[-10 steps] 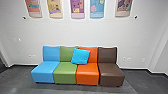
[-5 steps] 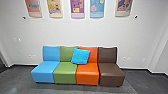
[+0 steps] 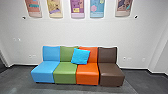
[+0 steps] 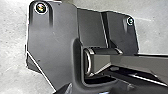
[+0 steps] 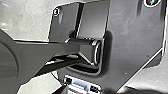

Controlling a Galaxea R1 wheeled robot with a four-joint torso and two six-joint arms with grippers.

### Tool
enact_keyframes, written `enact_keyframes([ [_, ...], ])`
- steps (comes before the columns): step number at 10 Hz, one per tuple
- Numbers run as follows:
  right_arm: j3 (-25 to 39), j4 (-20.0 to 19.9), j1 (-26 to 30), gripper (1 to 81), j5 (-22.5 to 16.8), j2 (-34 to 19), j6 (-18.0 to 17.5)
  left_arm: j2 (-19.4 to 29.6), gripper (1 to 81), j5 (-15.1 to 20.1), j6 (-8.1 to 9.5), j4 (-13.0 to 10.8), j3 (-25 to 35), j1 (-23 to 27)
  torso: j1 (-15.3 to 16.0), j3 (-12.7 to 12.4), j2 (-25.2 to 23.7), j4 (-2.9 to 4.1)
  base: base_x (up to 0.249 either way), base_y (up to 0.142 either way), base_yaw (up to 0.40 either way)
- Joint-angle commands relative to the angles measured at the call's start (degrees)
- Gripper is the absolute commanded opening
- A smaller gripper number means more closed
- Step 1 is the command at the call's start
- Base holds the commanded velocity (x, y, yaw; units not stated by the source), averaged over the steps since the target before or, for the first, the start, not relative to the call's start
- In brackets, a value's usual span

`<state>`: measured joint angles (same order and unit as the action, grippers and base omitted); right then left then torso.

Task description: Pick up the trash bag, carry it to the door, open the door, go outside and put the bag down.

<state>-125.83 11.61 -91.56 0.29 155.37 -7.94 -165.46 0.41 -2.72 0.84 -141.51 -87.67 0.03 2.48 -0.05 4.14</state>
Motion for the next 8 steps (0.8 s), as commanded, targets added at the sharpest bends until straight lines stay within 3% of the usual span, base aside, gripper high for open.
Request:
enact_keyframes([
  [1,6.1,-0.2,2.1,81.1,-3.4,-4.6,-0.4,6.5,81.1,3.5,0.70,2.0,7.1,3.2,3.7,0.0,-5.7,0.00,0.000,0.000,0.000],
  [2,8.2,-0.2,2.1,81.1,-3.4,-6.1,-0.4,9.6,81.1,3.6,0.78,4.3,10.1,4.0,4.0,0.0,-6.2,-2.22,0.000,0.000,0.000],
  [3,9.7,-0.2,2.5,81.1,-3.4,-7.6,-0.6,12.4,81.1,3.7,0.78,5.9,13.1,4.8,4.7,5.2,-7.3,-2.38,0.000,0.000,0.000],
  [5,12.7,-0.3,3.3,81.1,-3.4,-11.3,-0.7,18.1,81.1,3.9,0.78,9.1,19.4,6.8,6.7,7.0,-10.7,-0.92,0.000,0.000,0.000],
  [8,21.9,-1.1,5.0,81.1,-2.8,-19.0,-1.0,22.9,81.1,7.5,0.78,13.4,24.0,11.6,10.3,12.3,-16.5,-1.03,0.000,0.000,0.000],
])
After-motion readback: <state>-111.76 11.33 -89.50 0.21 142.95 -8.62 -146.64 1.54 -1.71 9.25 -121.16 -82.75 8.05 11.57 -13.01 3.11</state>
